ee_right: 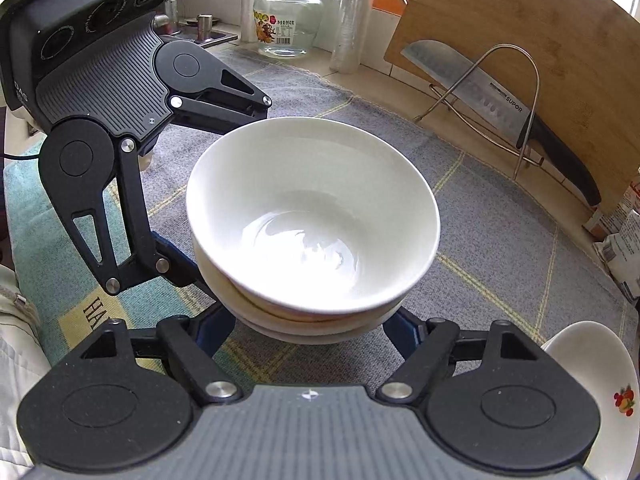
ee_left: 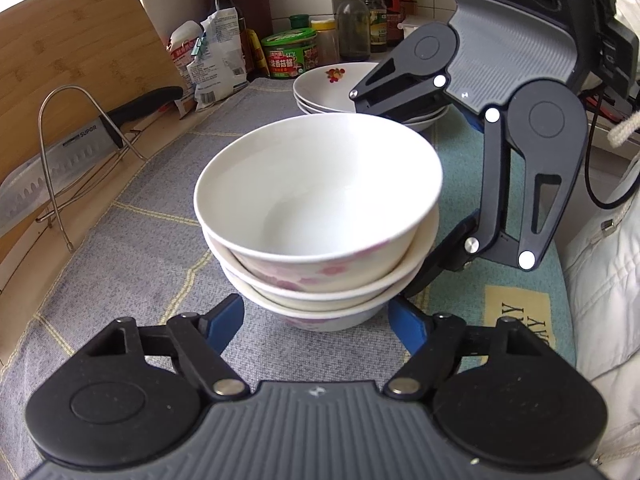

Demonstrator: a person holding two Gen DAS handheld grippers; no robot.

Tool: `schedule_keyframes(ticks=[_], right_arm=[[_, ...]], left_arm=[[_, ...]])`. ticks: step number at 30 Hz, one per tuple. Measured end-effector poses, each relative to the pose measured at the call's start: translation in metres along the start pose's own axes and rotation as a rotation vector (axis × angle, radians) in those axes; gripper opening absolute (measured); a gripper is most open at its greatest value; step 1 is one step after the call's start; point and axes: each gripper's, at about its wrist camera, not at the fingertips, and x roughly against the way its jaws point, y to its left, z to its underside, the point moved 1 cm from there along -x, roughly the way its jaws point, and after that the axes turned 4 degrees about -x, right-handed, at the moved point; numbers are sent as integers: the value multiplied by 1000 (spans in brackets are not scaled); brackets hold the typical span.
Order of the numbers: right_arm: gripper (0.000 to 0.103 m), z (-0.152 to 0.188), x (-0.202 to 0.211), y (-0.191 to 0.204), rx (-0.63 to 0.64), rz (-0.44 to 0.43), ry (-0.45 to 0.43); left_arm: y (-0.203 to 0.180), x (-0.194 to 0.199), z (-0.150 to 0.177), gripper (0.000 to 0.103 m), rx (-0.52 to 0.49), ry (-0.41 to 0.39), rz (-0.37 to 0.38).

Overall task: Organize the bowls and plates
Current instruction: 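Close both grippers on opposite sides of the three-bowl stack, then lift the bowl stack with both grippers and carry it over the plate stack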

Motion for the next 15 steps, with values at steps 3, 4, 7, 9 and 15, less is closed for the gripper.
schedule_keyframes(ticks=[3,4,7,9,15], right_arm=[[84,0,0,1,8,-1,7],[84,-1,0,1,8,-1,10],[84,-1,0,2,19,1,12],[84,-1,2,2,29,0,11],[84,0,6,5,91,15,19]], left_arm=[[0,0,-1,79,-22,0,6],[-2,0,-2,79,-40,0,5],[-4,1,-2,78,-89,-1,6],[-2,0,-3,78,-94,1,20],[2,0,-5,78,-127,7,47]])
